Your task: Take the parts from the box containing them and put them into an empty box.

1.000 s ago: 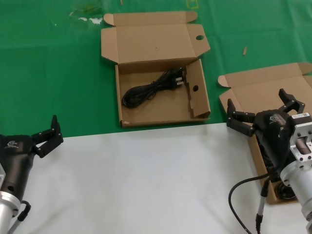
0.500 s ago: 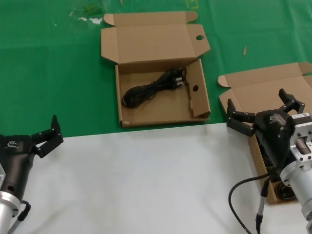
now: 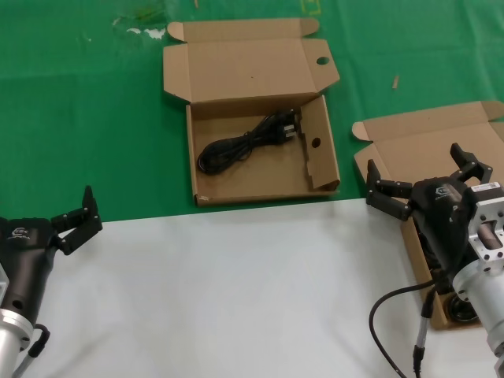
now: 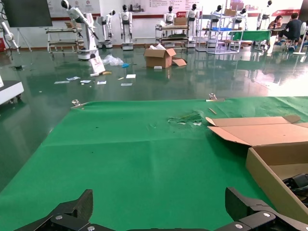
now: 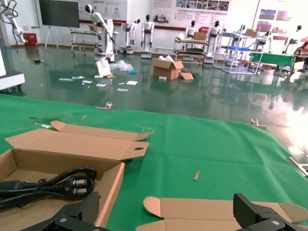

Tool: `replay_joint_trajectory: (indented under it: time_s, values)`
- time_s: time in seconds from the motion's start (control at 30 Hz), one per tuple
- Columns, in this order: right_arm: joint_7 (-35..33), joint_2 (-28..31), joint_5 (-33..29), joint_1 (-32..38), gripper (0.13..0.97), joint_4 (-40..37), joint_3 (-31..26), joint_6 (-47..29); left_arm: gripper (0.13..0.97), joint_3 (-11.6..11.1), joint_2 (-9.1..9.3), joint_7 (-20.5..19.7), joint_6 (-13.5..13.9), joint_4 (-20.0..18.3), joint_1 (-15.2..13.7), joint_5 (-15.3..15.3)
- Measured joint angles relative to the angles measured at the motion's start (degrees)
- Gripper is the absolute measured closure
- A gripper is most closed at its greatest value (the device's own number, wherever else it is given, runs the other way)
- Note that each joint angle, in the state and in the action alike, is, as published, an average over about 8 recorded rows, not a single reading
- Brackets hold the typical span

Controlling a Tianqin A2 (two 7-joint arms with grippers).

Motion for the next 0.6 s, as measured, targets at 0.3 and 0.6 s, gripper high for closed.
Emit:
replay_joint_trajectory:
  time_s: [0.3, 0.6]
  values:
    - [0.0, 0.0, 0.0, 0.0, 0.129, 0.0, 0.0, 0.0, 0.132, 0.0, 0.00, 0.0, 0.0, 0.0, 0.0, 0.0]
    - [0.0, 0.0, 0.0, 0.0, 0.129, 0.0, 0.0, 0.0, 0.132, 0.0, 0.00, 0.0, 0.0, 0.0, 0.0, 0.0]
